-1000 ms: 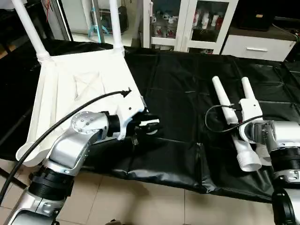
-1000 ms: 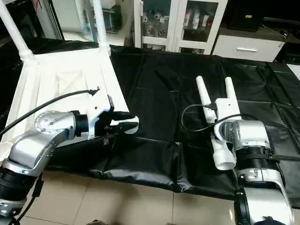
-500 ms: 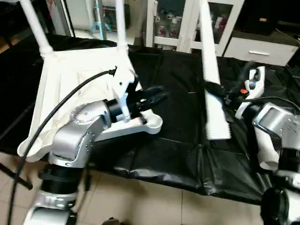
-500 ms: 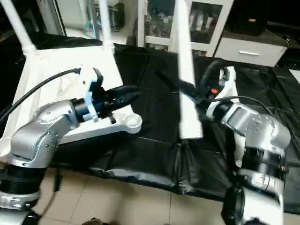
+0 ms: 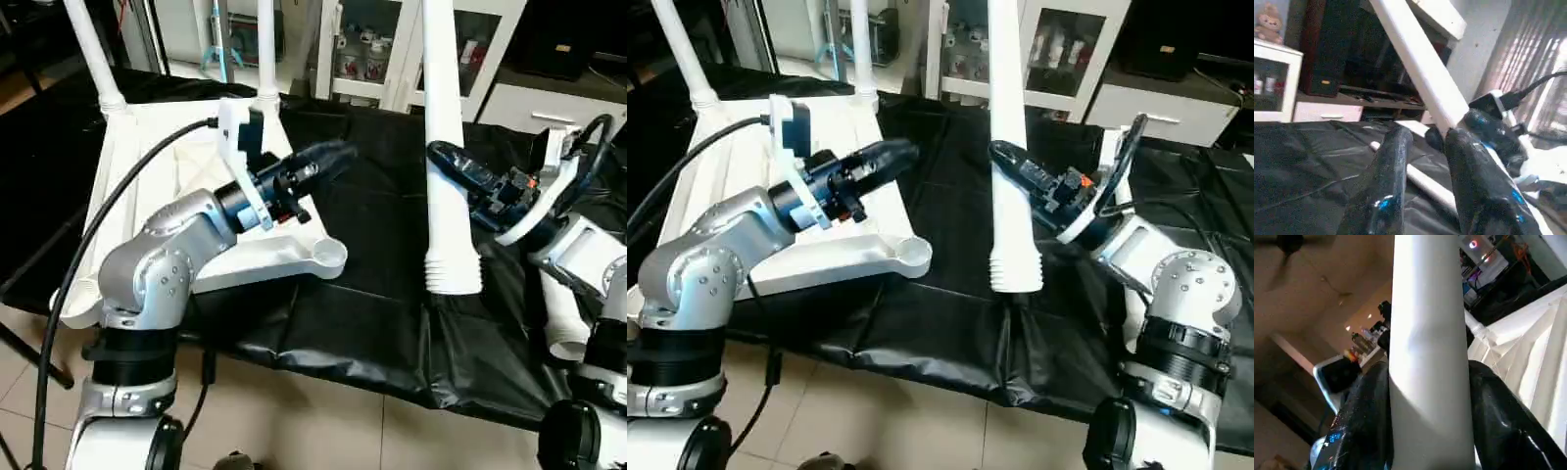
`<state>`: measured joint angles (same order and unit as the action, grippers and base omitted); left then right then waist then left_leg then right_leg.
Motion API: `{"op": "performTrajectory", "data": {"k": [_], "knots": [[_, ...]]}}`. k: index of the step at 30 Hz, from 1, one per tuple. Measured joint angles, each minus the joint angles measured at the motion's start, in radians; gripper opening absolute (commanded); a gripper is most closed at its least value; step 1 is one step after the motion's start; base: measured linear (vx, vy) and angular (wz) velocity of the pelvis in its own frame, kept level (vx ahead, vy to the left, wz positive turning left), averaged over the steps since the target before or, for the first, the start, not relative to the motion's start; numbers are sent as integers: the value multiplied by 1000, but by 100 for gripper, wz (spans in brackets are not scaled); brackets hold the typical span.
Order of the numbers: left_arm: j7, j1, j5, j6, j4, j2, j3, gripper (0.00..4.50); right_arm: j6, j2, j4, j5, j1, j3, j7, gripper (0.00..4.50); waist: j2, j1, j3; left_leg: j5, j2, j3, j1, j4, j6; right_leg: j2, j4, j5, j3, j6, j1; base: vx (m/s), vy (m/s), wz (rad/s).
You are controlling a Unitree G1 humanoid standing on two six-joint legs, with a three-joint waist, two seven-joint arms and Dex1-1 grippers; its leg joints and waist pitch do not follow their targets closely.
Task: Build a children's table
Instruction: Pick table leg
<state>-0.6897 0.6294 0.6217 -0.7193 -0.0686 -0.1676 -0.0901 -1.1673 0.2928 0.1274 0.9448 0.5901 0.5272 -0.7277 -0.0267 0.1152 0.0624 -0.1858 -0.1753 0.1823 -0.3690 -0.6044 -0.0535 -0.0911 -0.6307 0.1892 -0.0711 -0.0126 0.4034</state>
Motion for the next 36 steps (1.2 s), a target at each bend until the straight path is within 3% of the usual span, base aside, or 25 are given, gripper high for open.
{"op": "performTrajectory", "data": {"k": [4, 7, 9, 13, 14, 17, 20, 22, 29, 30, 36], "knots": [[20, 13, 31, -39, 0, 20, -2, 212, -1, -5, -9, 2, -11, -18, 0, 177, 0, 0, 0, 0, 0, 0, 0, 0, 0, 0, 0, 0, 0, 0, 0, 0, 0, 0], [51, 26, 57, -58, 2, 43, -14, 216, -6, -3, -42, 14, -29, -28, -4, 177, 0, 1, 0, 0, 0, 0, 0, 0, 0, 0, 0, 0, 0, 0, 0, 0, 0, 0], [67, 54, 65, -65, 19, 54, -24, 255, -7, 3, -65, 20, -50, -56, -13, 177, -1, 2, 0, 0, 0, 0, 0, 0, 0, 0, 0, 0, 0, 0, 0, 0, 0, 0], [71, 91, 67, -70, 62, 54, -24, 261, 22, 4, -121, -17, -80, -128, -9, 177, 1, 0, 0, 0, 0, 0, 0, 0, 0, 0, 1, -1, 0, 2, 0, 0, 0, 0], [82, 98, 60, -71, 80, 54, -24, 292, 83, 12, -151, -80, -89, -176, 4, 177, 2, -1, 0, 0, 0, 0, 0, 0, 0, 0, 1, -1, 0, 2, 0, 0, 0, 0], [148, 138, 28, -68, 137, 58, -29, 297, 260, 45, -207, -285, -107, -324, 55, 177, 3, -1, 0, 1, 0, -1, -1, 1, -2, 1, 4, -3, 0, 7, 0, 0, 0, 0], [194, 158, 14, -67, 160, 62, -37, 337, 342, 40, -236, -359, -124, -372, 80, 177, 4, -2, 1, 1, 1, -1, -1, 2, -2, 1, 5, -4, 0, 7, 0, 0, 0, 0], [205, 158, 13, -67, 167, 65, -44, 334, 380, 38, -254, -387, -127, -393, 95, 177, 5, -3, 1, 1, 1, -1, -2, 2, -2, 1, 6, -4, 0, 7, 0, 0, 0, 0], [260, 212, 34, -78, 280, 110, -94, 384, 588, 31, -283, -579, -157, -548, 152, 177, 10, -2, 3, 0, 1, -2, -3, 2, -1, 1, 8, -4, 1, 6, 0, 0, 0, 0], [260, 214, 40, -74, 284, 115, -101, 418, 602, 33, -283, -599, -157, -565, 154, 177, 11, -2, 3, 0, 1, -2, -3, 2, -1, 0, 8, -4, 1, 6, 0, 0, 0, 0], [261, 215, 95, -71, 282, 135, -150, 438, 674, 34, -283, -679, -165, -619, 187, 177, 15, -3, 4, 0, 1, -2, -3, 2, -1, 1, 8, -5, 1, 6, 0, 0, 0, 0]]}}
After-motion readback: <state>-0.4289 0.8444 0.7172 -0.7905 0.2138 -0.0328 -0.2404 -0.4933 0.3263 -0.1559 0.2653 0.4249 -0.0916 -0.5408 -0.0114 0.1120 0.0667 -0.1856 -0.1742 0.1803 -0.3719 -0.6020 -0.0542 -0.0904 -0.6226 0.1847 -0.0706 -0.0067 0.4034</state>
